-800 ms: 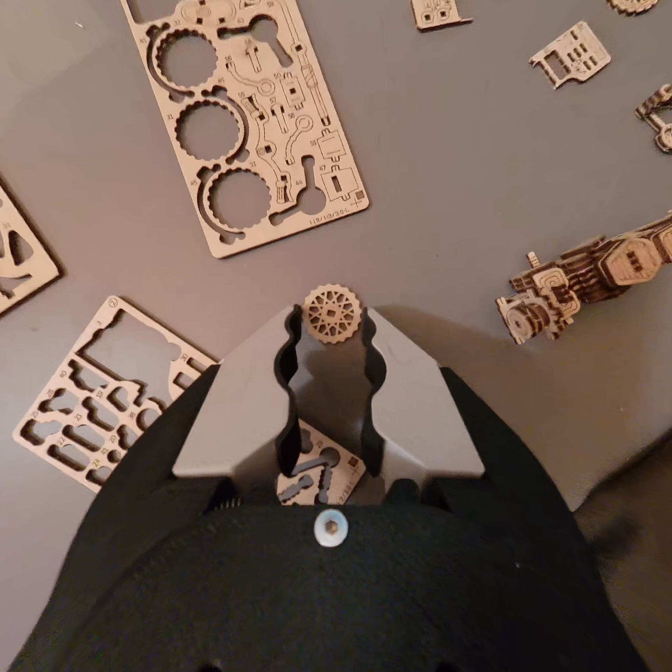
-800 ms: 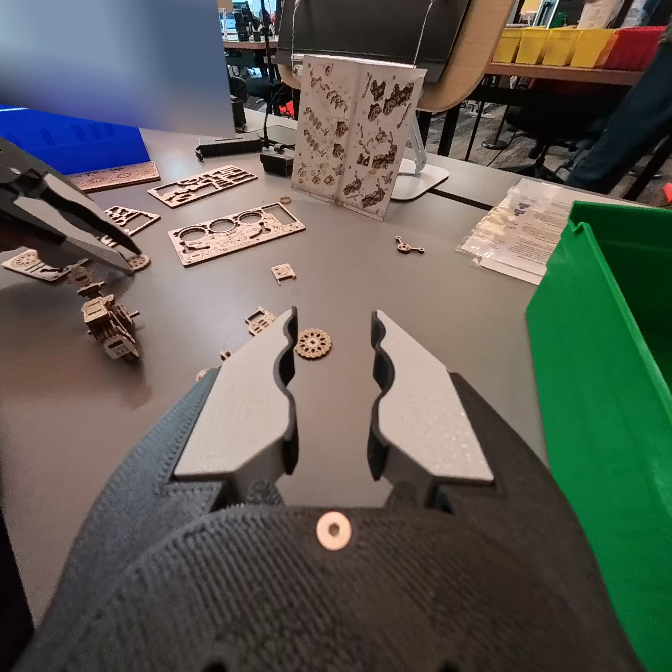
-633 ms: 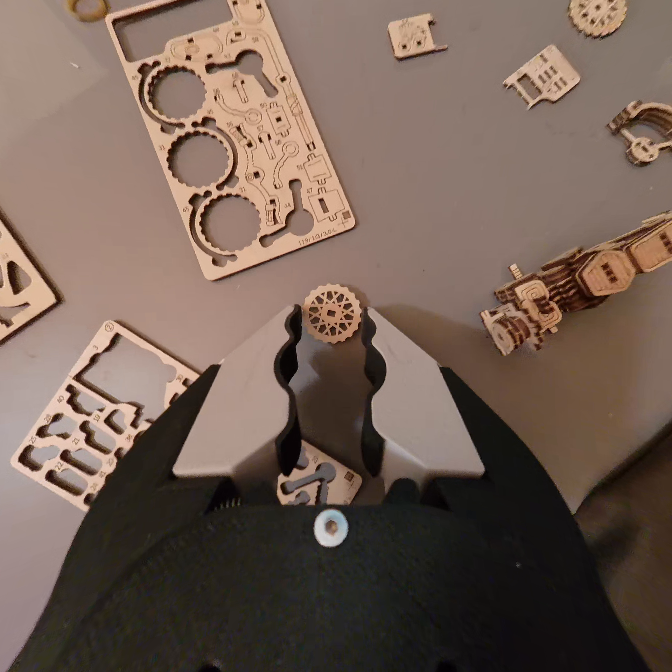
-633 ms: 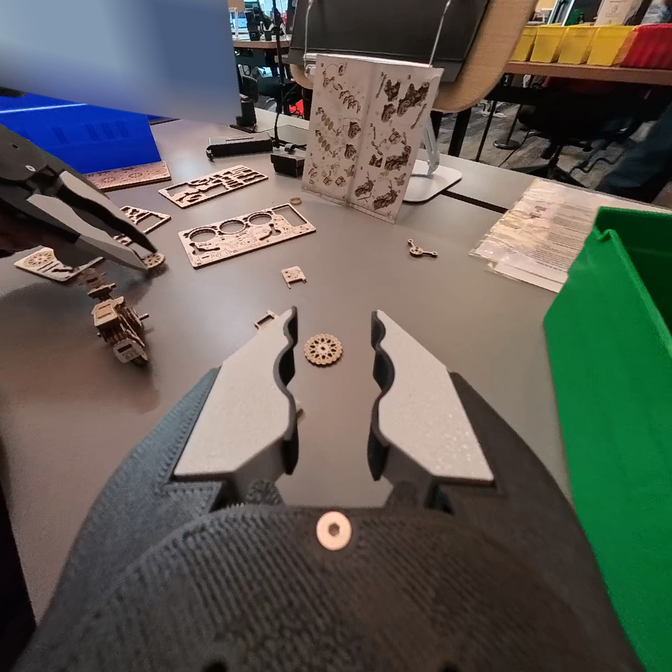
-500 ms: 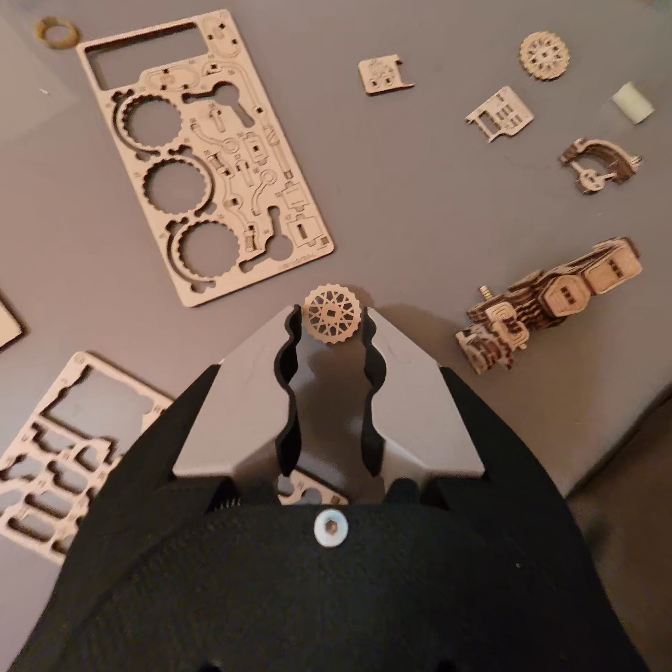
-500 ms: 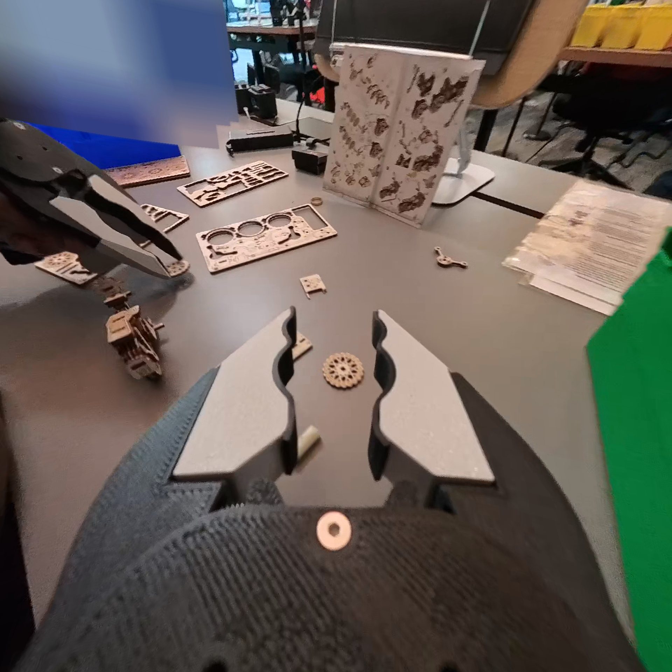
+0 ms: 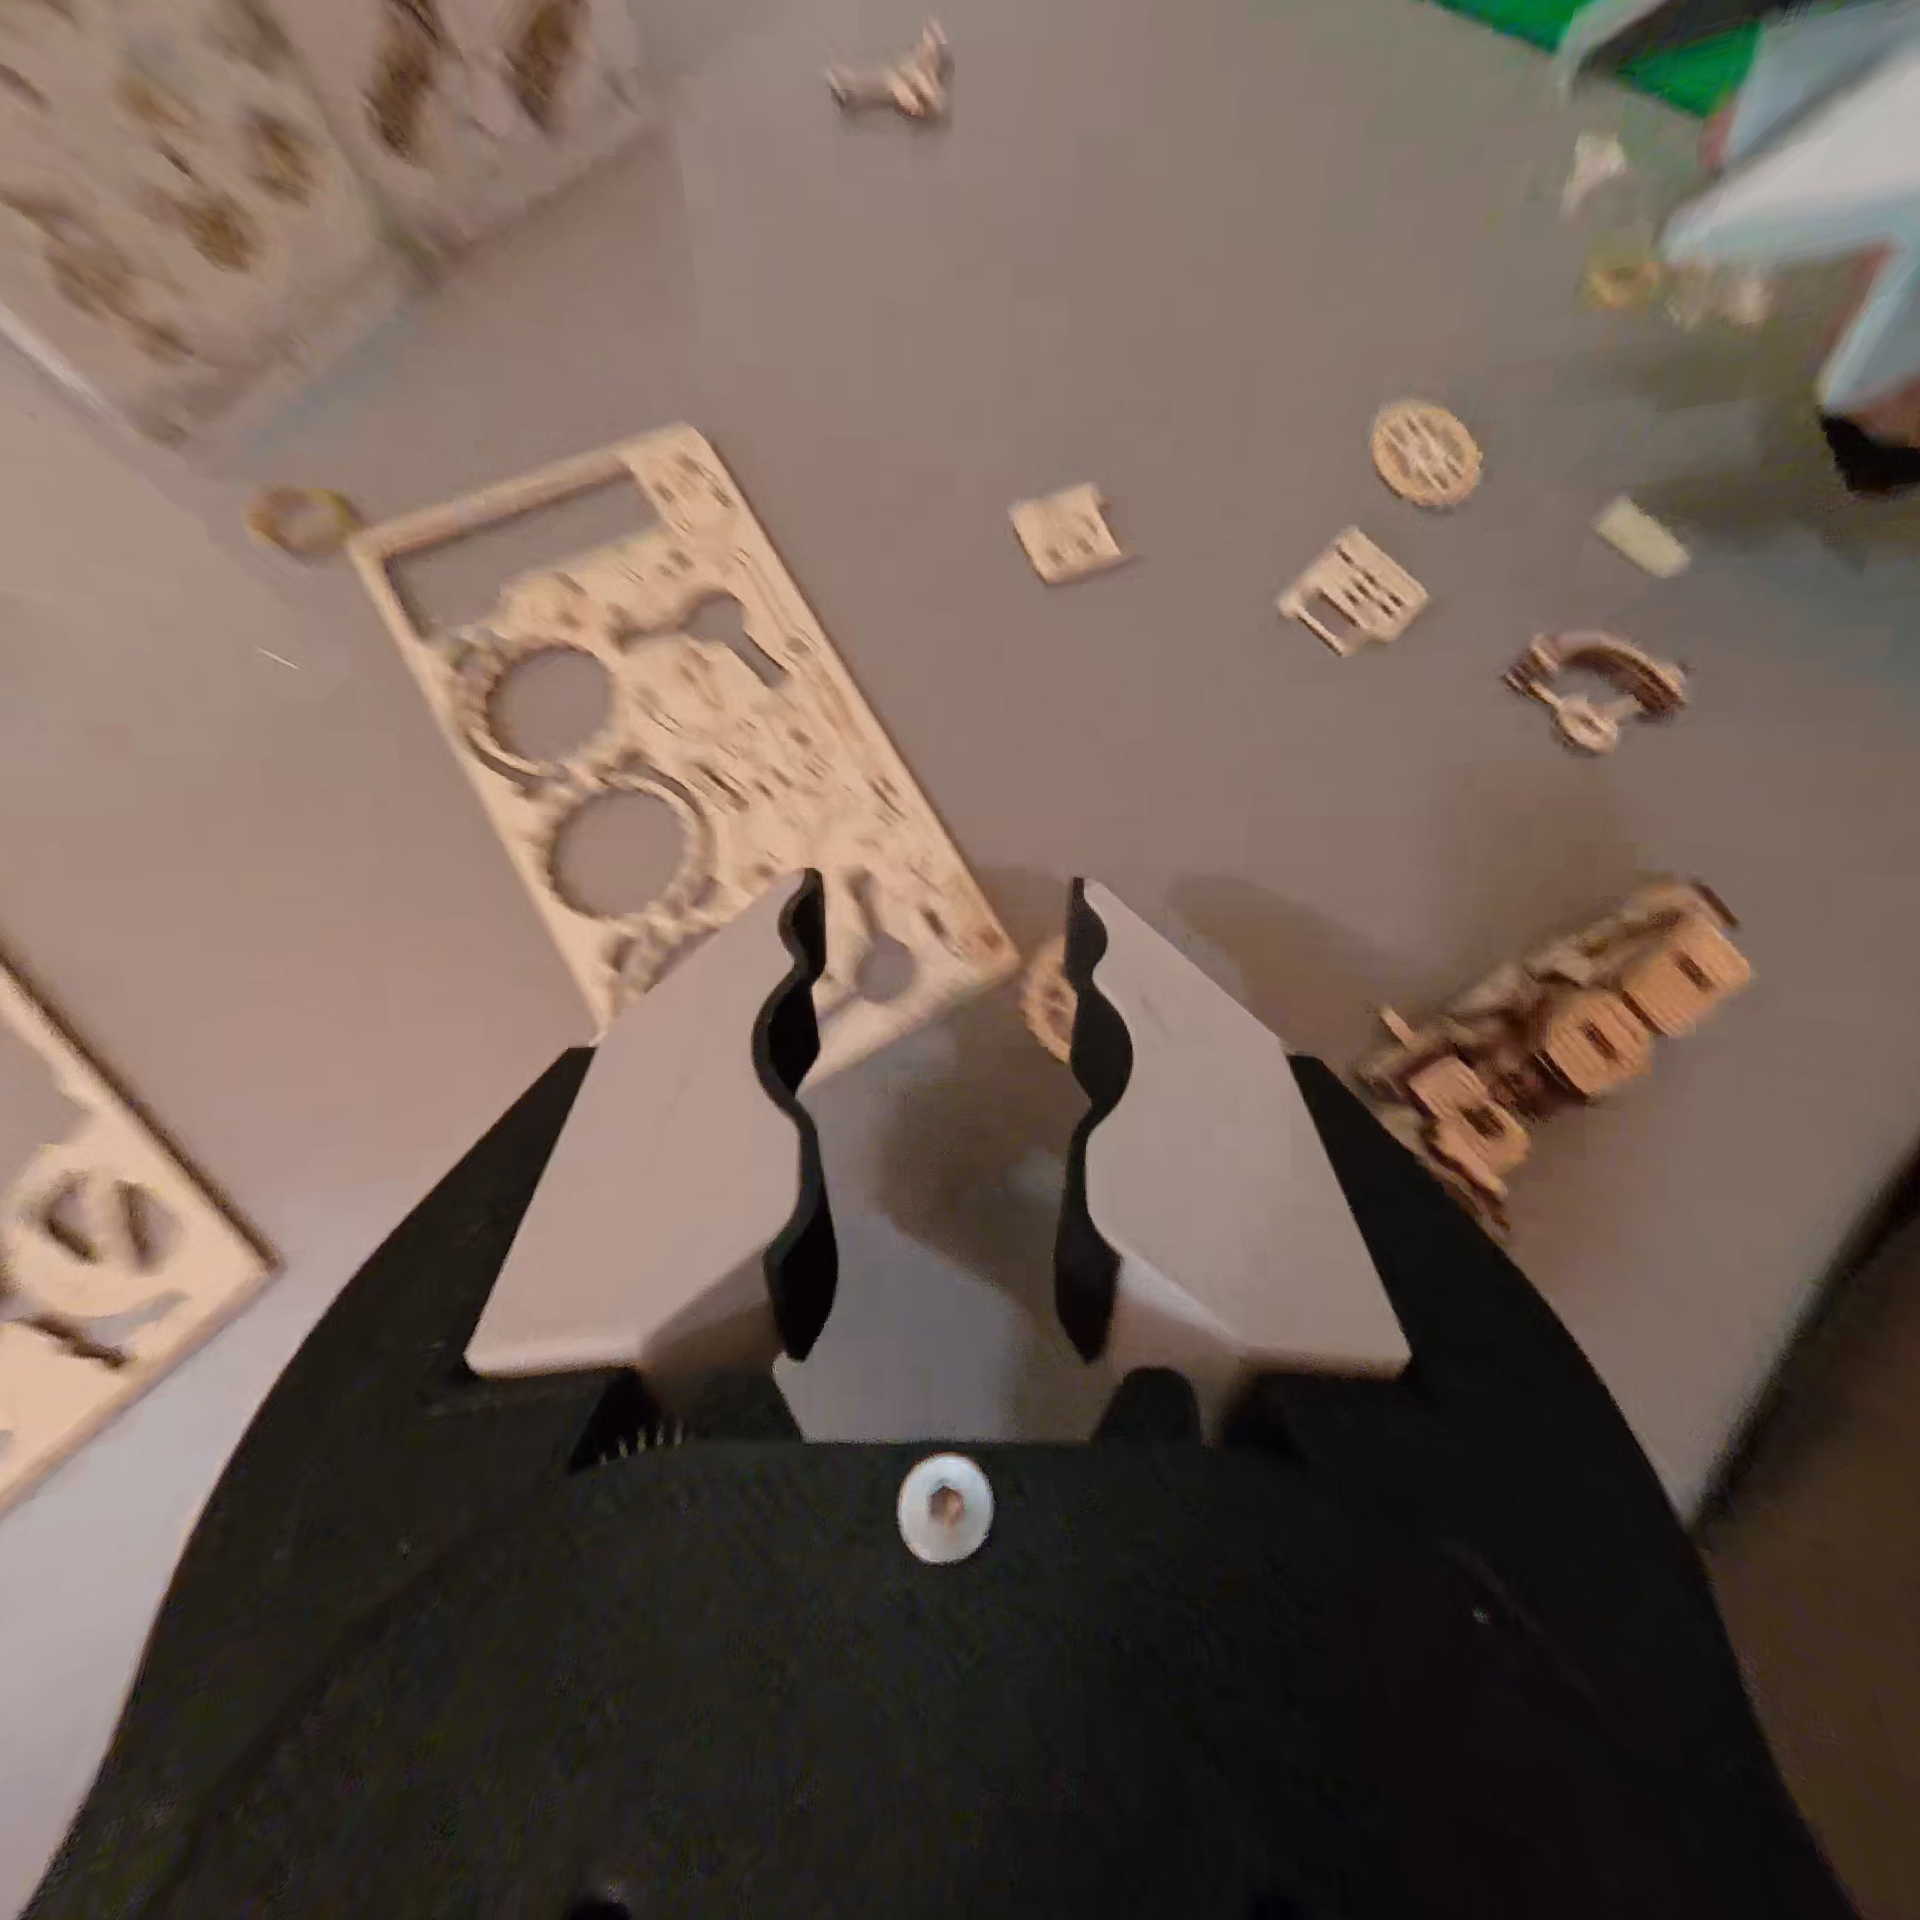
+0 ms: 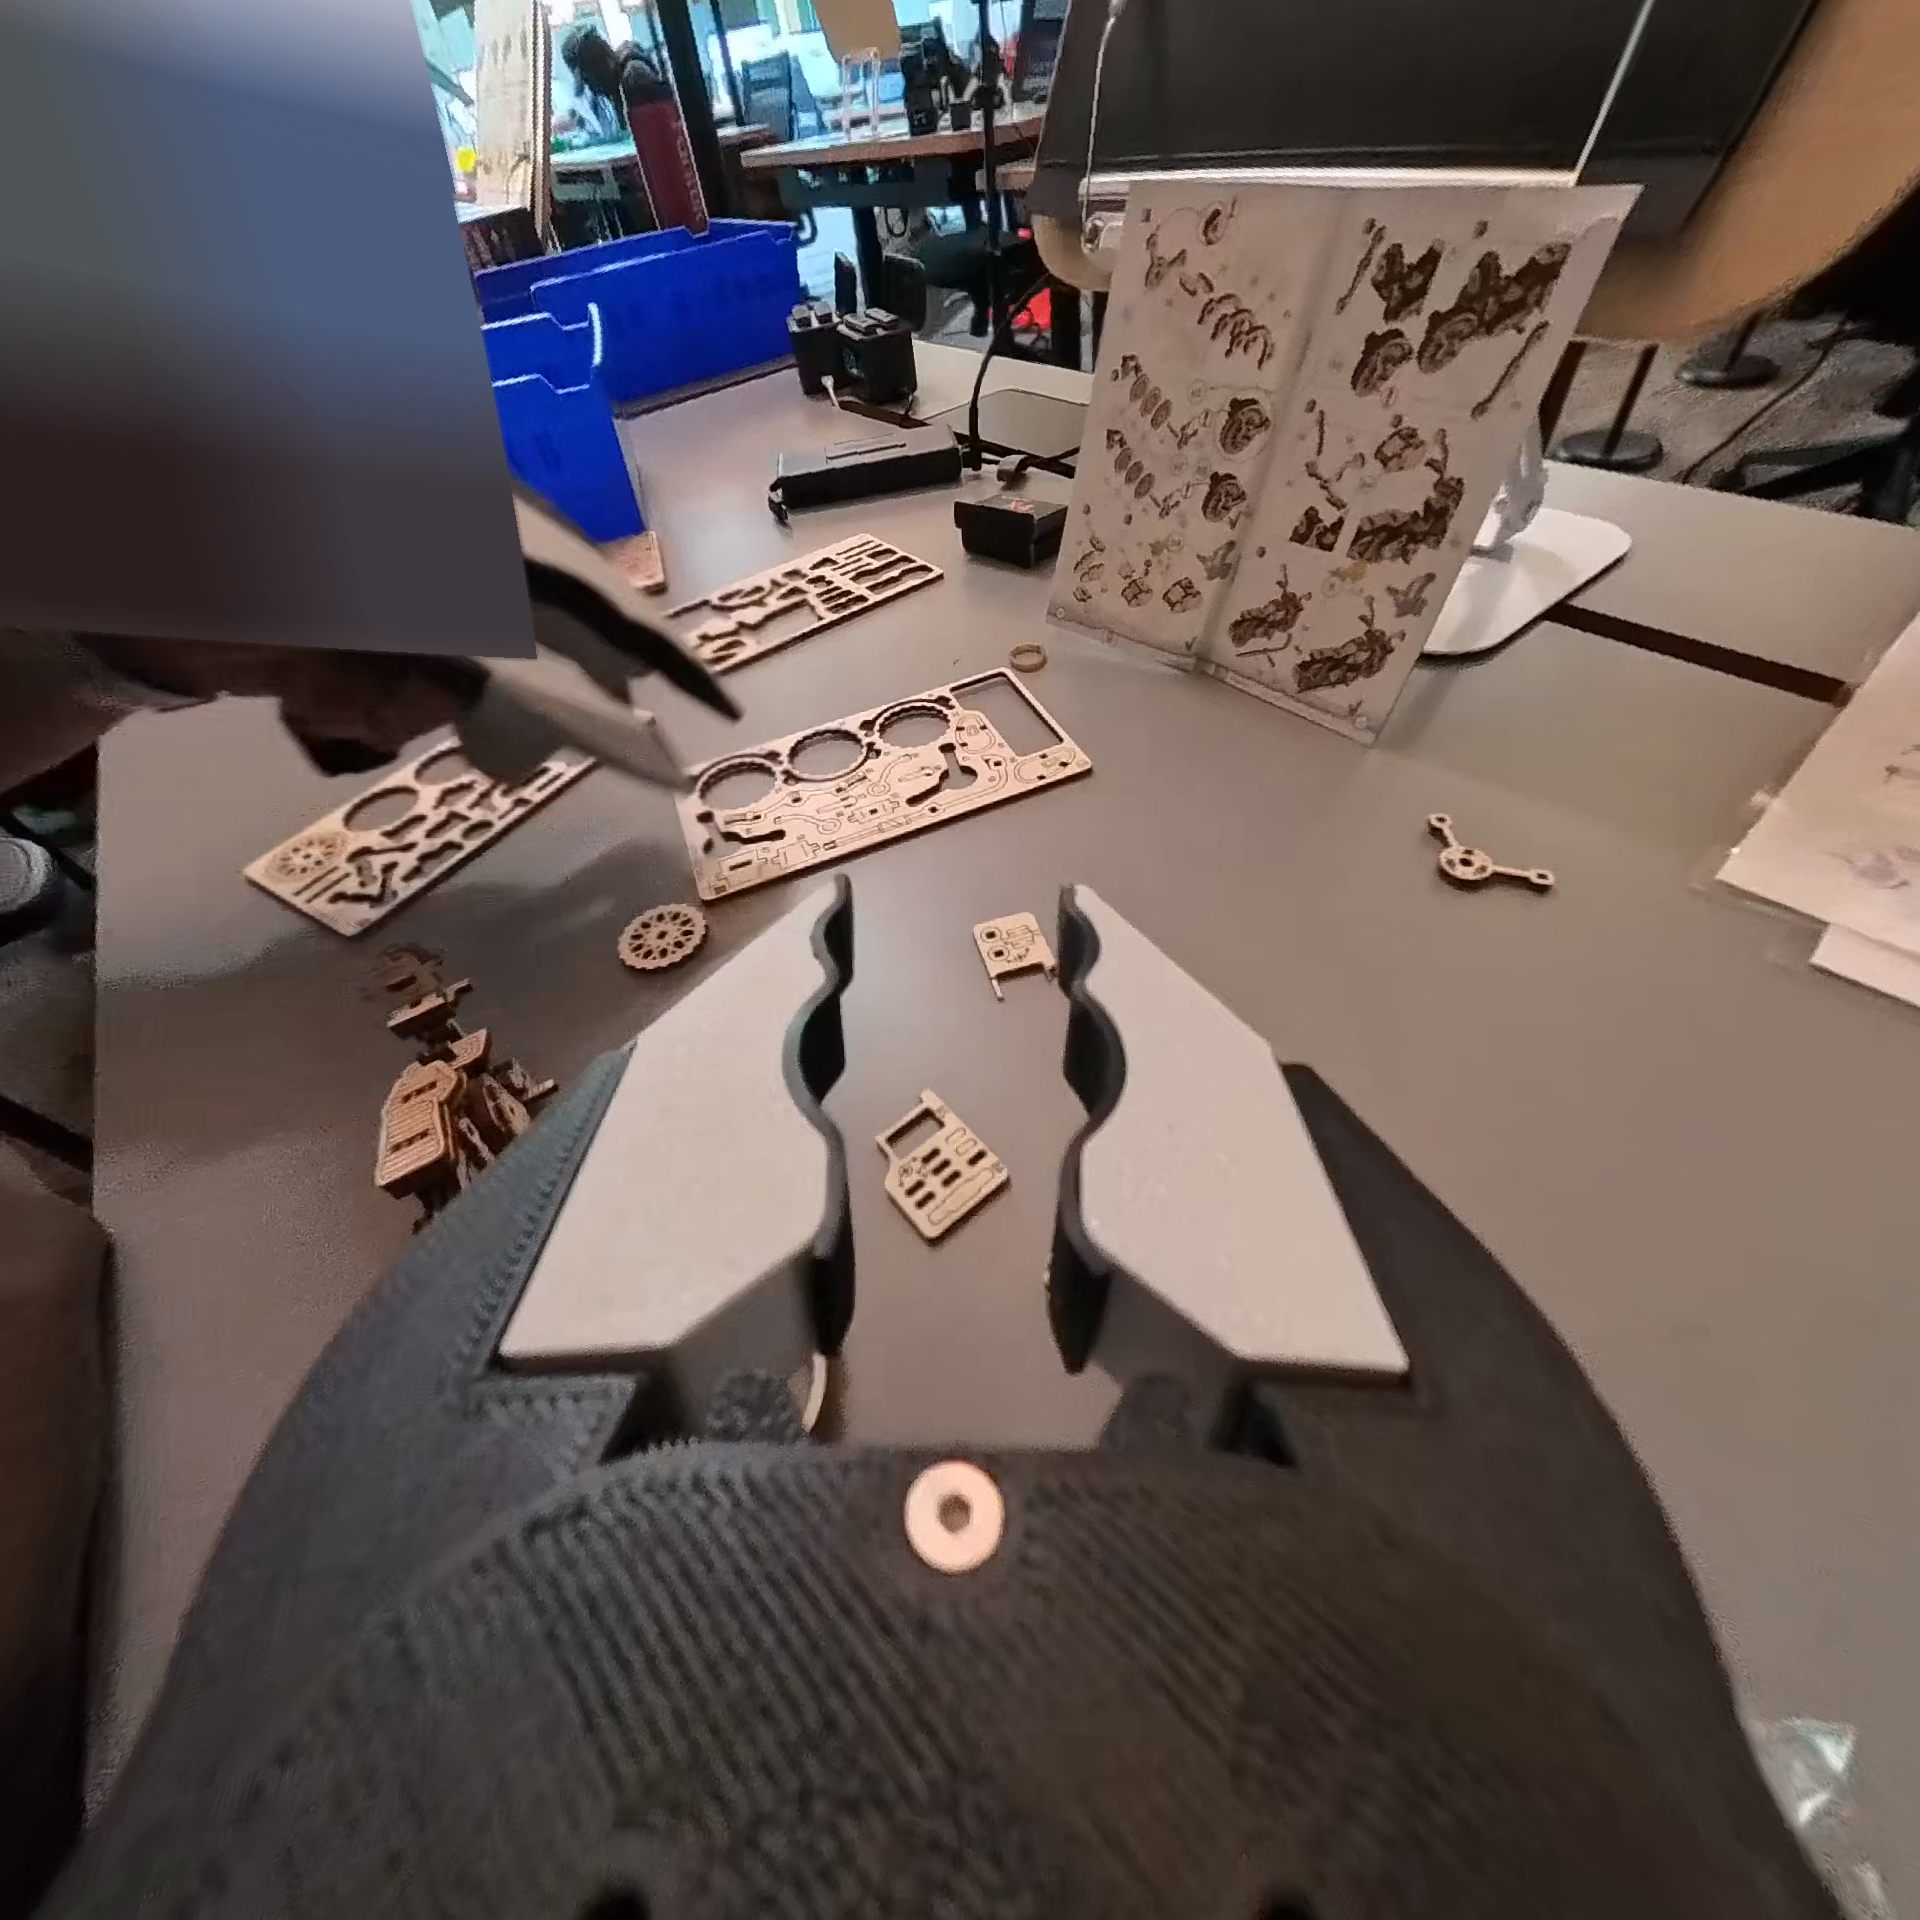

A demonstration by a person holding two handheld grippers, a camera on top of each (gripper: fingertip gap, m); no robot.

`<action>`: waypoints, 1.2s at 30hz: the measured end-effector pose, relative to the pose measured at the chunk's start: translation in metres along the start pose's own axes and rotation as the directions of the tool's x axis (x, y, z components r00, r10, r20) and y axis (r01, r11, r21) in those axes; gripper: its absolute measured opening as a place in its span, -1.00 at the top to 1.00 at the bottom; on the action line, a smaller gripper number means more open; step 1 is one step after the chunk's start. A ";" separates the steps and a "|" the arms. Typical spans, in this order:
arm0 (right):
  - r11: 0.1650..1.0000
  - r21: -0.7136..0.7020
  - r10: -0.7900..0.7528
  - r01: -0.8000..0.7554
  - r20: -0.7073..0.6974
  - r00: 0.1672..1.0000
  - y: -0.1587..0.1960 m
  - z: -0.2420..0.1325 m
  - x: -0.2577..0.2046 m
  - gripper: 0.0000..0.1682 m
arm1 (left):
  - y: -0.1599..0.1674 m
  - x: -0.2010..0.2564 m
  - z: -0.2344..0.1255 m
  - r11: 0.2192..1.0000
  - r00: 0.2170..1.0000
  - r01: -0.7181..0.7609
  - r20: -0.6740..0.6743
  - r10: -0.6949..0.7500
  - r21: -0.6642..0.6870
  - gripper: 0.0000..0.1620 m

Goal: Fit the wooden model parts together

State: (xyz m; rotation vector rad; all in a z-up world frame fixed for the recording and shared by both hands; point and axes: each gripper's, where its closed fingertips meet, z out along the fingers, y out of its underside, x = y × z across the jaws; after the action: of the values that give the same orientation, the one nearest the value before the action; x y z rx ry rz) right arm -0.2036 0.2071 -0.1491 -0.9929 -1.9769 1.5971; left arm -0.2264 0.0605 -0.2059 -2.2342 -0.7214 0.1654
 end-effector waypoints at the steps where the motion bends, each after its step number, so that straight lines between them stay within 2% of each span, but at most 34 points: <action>1: 1.000 0.007 0.015 -0.015 0.001 1.000 0.000 -0.001 0.001 0.54 | -0.012 -0.015 0.000 0.999 0.999 -0.015 0.034 0.014 0.030 0.51; 3: 0.999 0.022 0.038 -0.038 0.012 0.999 -0.001 -0.003 0.001 0.55 | -0.033 -0.048 0.010 0.998 0.995 -0.029 0.097 0.024 0.048 0.61; 5: 0.998 0.030 0.047 -0.048 0.023 0.999 -0.002 -0.003 0.000 0.55 | -0.043 -0.081 0.030 1.000 0.991 -0.002 0.133 0.004 -0.012 0.65; 10: 1.000 0.009 0.009 -0.010 0.015 1.000 0.004 -0.006 -0.003 0.55 | -0.068 -0.143 0.076 0.997 0.972 0.053 0.232 -0.039 -0.053 0.77; 13: 1.000 -0.011 -0.028 0.028 -0.001 1.000 0.009 -0.007 -0.001 0.55 | -0.062 -0.149 0.090 0.988 0.972 0.061 0.235 -0.026 -0.140 0.82; 15: 0.999 -0.017 -0.033 0.033 0.000 0.999 0.011 -0.006 0.002 0.55 | -0.054 -0.148 0.092 0.978 0.973 0.052 0.231 -0.004 -0.203 0.77; 17: 1.000 -0.013 -0.012 0.012 0.016 1.000 0.011 -0.005 0.003 0.55 | -0.054 -0.147 0.093 0.977 0.974 0.049 0.227 -0.001 -0.207 0.81; 19: 1.000 -0.006 0.021 -0.021 0.034 0.999 0.012 -0.003 0.004 0.55 | -0.054 -0.148 0.095 0.978 0.972 0.057 0.234 -0.009 -0.202 0.98; 22: 0.998 0.007 0.068 -0.068 0.051 0.996 0.011 -0.003 0.007 0.55 | -0.057 -0.154 0.094 0.980 0.964 0.035 0.265 0.018 -0.193 1.00; 25: 0.995 0.029 0.090 -0.091 0.043 0.995 0.007 -0.007 0.009 0.55 | -0.067 -0.149 0.083 0.993 0.967 0.021 0.255 0.009 -0.115 1.00; 28: 0.993 0.046 0.103 -0.105 0.039 0.994 0.004 -0.007 0.007 0.55 | -0.084 -0.125 0.057 0.999 0.987 0.041 0.151 -0.045 0.031 1.00; 32: 0.984 0.091 0.145 -0.155 0.106 0.984 -0.010 0.003 -0.010 0.55 | -0.106 -0.056 0.008 0.954 0.976 0.142 -0.196 -0.091 0.266 1.00; 34: 0.976 0.125 0.154 -0.178 0.180 0.972 -0.023 0.010 -0.027 0.60 | -0.114 -0.016 -0.023 0.900 0.909 0.246 -0.408 -0.086 0.359 1.00; 36: 0.967 0.161 0.154 -0.199 0.257 0.954 -0.037 0.015 -0.046 0.67 | -0.118 0.024 -0.056 0.836 0.770 0.387 -0.636 -0.061 0.388 1.00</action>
State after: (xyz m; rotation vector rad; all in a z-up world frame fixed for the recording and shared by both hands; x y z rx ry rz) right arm -0.1932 0.1599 -0.1120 -0.9635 -1.8886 2.0475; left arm -0.2408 0.1019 -0.0808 -1.5311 -0.5103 -0.4344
